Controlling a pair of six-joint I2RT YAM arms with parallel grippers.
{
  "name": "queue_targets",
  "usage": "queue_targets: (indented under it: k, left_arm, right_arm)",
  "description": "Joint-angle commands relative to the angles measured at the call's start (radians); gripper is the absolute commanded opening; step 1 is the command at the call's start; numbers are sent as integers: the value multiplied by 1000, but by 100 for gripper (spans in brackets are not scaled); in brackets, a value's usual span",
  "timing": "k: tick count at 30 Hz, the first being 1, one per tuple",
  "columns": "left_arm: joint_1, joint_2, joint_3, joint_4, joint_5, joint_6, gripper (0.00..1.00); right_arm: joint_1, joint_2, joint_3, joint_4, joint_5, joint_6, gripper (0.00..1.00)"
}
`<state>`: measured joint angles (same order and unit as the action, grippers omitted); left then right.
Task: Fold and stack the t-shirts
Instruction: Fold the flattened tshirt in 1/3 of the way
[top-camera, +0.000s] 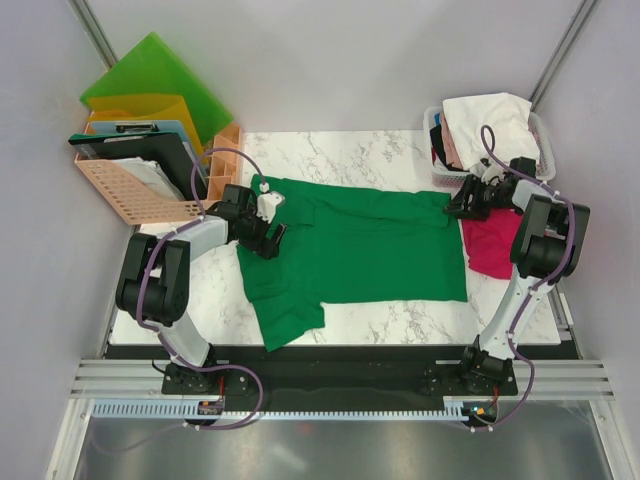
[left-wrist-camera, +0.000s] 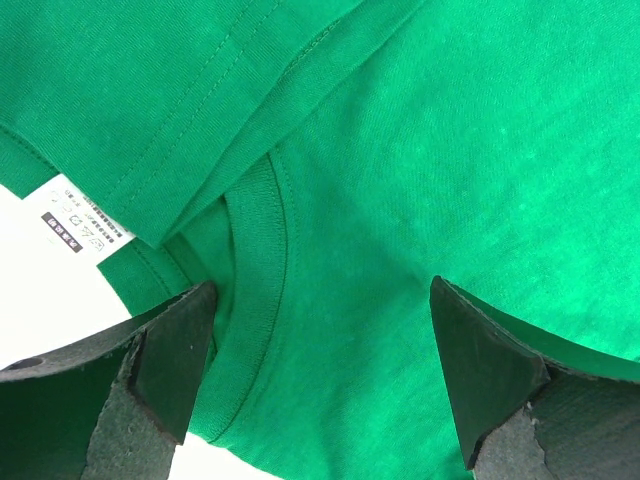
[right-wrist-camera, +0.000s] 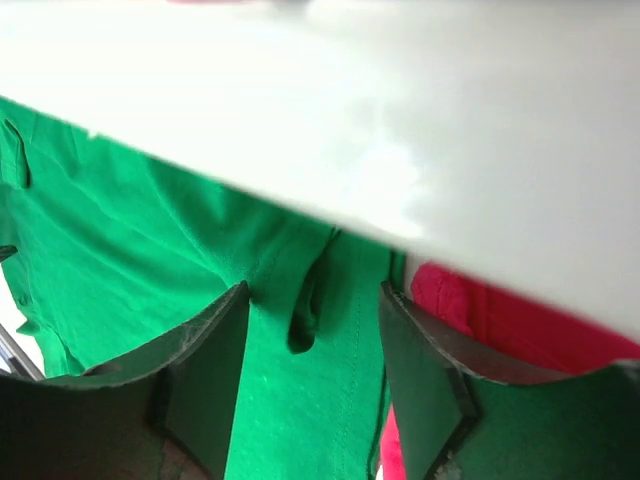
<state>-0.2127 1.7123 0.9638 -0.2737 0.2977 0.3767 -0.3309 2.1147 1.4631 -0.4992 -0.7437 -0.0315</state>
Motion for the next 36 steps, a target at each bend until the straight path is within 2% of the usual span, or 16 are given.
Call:
queue_targets:
  k: [1,22,24,27,28,36]
  left_arm:
    - [-1,-10,-17,-18,17,14,94]
    - [-1,-8,-13,-25,12,16,94]
    - [-1,-6,-13,-27,14,14,94]
    - [-1,-5,-13,-27,14,16,94]
    - [-1,-3,-13,-27,14,16,94]
    - [1,-10,-14,-27,12,18,94]
  right_arm:
    - [10,13,31,60,6,18,61]
    - [73,51,100,90,21,97,55]
    - [79,57,95,90,24,97,47]
    - [81,62,86,90,30,96,10]
    - [81,62,86,88,35,97,0]
    - [79,-19,69,80,61,74,0]
